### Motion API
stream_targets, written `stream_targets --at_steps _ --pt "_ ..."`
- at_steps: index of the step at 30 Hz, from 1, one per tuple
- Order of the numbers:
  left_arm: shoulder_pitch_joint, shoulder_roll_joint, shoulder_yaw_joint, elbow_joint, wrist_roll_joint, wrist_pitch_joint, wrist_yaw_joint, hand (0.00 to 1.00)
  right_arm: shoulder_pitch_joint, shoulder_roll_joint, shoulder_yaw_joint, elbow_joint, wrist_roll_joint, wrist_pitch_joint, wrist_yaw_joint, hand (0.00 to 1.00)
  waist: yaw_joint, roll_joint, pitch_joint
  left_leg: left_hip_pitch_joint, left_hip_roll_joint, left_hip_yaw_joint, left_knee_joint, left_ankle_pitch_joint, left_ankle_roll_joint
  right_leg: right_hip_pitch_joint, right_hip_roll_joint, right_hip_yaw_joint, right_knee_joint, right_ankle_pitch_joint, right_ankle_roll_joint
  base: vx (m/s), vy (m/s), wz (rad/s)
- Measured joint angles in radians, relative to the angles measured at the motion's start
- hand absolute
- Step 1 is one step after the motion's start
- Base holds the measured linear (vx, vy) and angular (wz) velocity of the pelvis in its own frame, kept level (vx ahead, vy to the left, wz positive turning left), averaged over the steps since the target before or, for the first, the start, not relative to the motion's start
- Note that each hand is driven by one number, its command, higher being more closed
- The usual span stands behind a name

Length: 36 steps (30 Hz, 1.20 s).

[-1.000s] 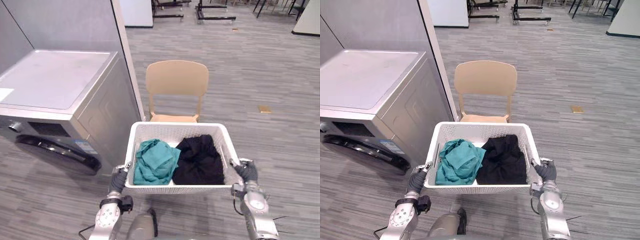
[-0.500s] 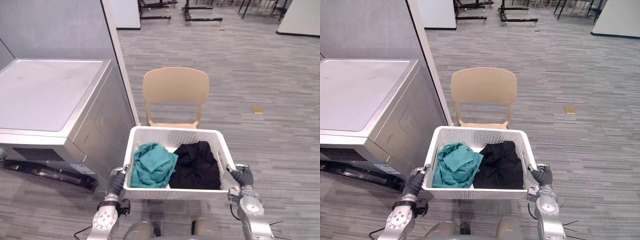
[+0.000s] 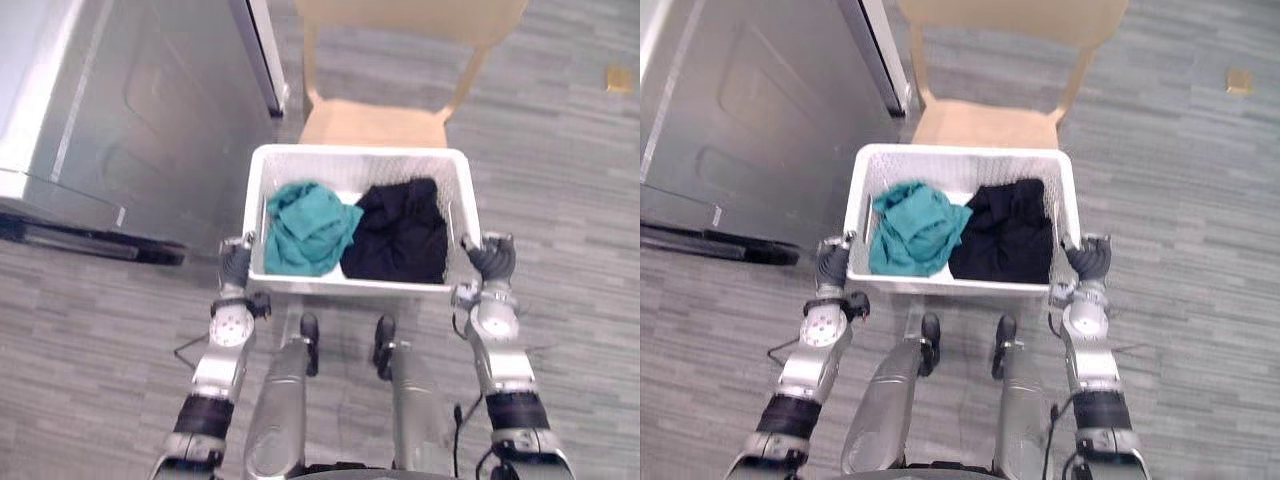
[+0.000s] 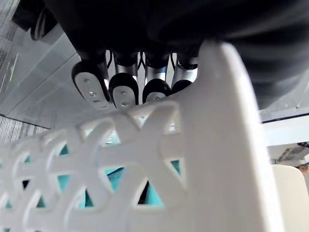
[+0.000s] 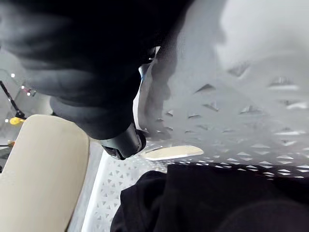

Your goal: Pick up the laundry basket with both hands and put the clothes into the washing machine.

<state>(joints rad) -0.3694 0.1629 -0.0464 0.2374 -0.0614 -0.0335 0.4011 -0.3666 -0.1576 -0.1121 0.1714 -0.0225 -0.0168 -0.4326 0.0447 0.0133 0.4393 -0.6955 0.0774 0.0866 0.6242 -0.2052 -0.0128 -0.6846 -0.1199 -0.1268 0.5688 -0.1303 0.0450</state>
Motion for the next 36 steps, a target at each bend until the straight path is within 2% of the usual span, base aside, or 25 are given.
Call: stream_targets --at_steps 4,7,14,19,22,24,27,30,33,36 --pt "-0.189 0.016 0.052 0.089 0.004 0.002 0.045 0.0 -0.116 0.013 -0.004 0.0 0.002 -0.001 -0.051 0.0 -0.002 -0.001 0.012 -0.099 0.033 0.009 0.018 0.002 -0.008 -0.088 0.016 -0.014 0.001 0.025 -0.017 -0.15 -0.051 -0.09" --pt "-0.239 0.026 0.056 0.089 0.004 0.002 0.06 0.0 -0.138 0.014 -0.01 0.0 0.004 -0.001 -0.059 0.0 -0.003 0.001 0.024 -0.116 0.046 0.027 0.007 0.017 -0.007 -0.108 0.018 -0.015 -0.007 0.036 -0.024 -0.01 -0.029 -0.05" --pt "-0.247 0.033 0.059 0.087 -0.006 0.001 0.06 0.0 -0.142 0.053 -0.04 -0.049 0.014 -0.008 -0.073 0.0 -0.005 0.0 0.027 -0.12 0.061 0.037 -0.015 0.029 -0.008 -0.113 0.032 -0.022 -0.037 0.048 -0.029 0.08 -0.007 -0.05" --pt "-0.235 -0.039 0.073 0.07 -0.005 -0.015 0.057 0.0 -0.126 0.081 -0.027 -0.127 0.017 -0.042 -0.049 0.0 -0.003 0.0 0.027 -0.088 0.063 0.039 -0.021 0.029 -0.008 -0.083 0.03 -0.035 -0.038 0.052 -0.034 0.06 -0.001 0.02" --pt "-0.173 -0.065 0.107 0.026 -0.008 -0.04 0.041 0.0 -0.073 0.081 -0.04 -0.171 0.033 -0.061 -0.033 0.0 -0.002 0.0 0.027 -0.051 0.062 0.04 -0.033 0.029 -0.008 -0.044 0.03 -0.037 -0.05 0.051 -0.034 0.02 -0.001 0.03" --pt "-0.091 -0.085 0.162 -0.004 -0.046 -0.061 0.018 0.0 0.008 0.083 -0.051 -0.209 0.056 -0.087 -0.007 0.0 0.0 0.0 0.027 -0.011 0.061 0.048 -0.053 0.028 -0.008 -0.009 0.03 -0.036 -0.065 0.05 -0.034 0.0 0.0 0.0" --pt "0.02 -0.09 0.213 -0.031 -0.09 -0.075 0.004 0.0 0.101 0.081 -0.06 -0.245 0.093 -0.097 0.026 0.0 0.0 0.0 0.027 0.03 0.061 0.054 -0.069 0.026 -0.007 0.033 0.031 -0.036 -0.082 0.035 -0.033 -0.01 -0.015 0.0" --pt "0.129 -0.095 0.217 -0.073 -0.127 -0.09 -0.011 0.0 0.199 0.082 -0.073 -0.265 0.112 -0.107 0.06 0.0 0.005 -0.001 0.027 0.071 0.061 0.056 -0.086 0.022 -0.013 0.07 0.03 -0.04 -0.09 0.025 -0.041 -0.03 -0.042 0.05" --pt "0.224 -0.129 0.214 -0.117 -0.127 -0.099 -0.036 0.0 0.283 0.081 -0.085 -0.276 0.113 -0.113 0.088 0.0 0.023 -0.001 0.027 0.125 0.061 0.062 -0.108 0.022 -0.013 0.12 0.031 -0.042 -0.104 0.024 -0.042 0.0 -0.029 0.01" --pt "0.318 -0.162 0.21 -0.146 -0.125 -0.102 -0.077 0.0 0.373 0.082 -0.097 -0.275 0.112 -0.114 0.114 0.0 0.025 -0.001 0.021 0.197 0.058 0.058 -0.136 0.022 -0.013 0.198 0.028 -0.058 -0.122 0.017 -0.034 0.07 -0.027 0.14"
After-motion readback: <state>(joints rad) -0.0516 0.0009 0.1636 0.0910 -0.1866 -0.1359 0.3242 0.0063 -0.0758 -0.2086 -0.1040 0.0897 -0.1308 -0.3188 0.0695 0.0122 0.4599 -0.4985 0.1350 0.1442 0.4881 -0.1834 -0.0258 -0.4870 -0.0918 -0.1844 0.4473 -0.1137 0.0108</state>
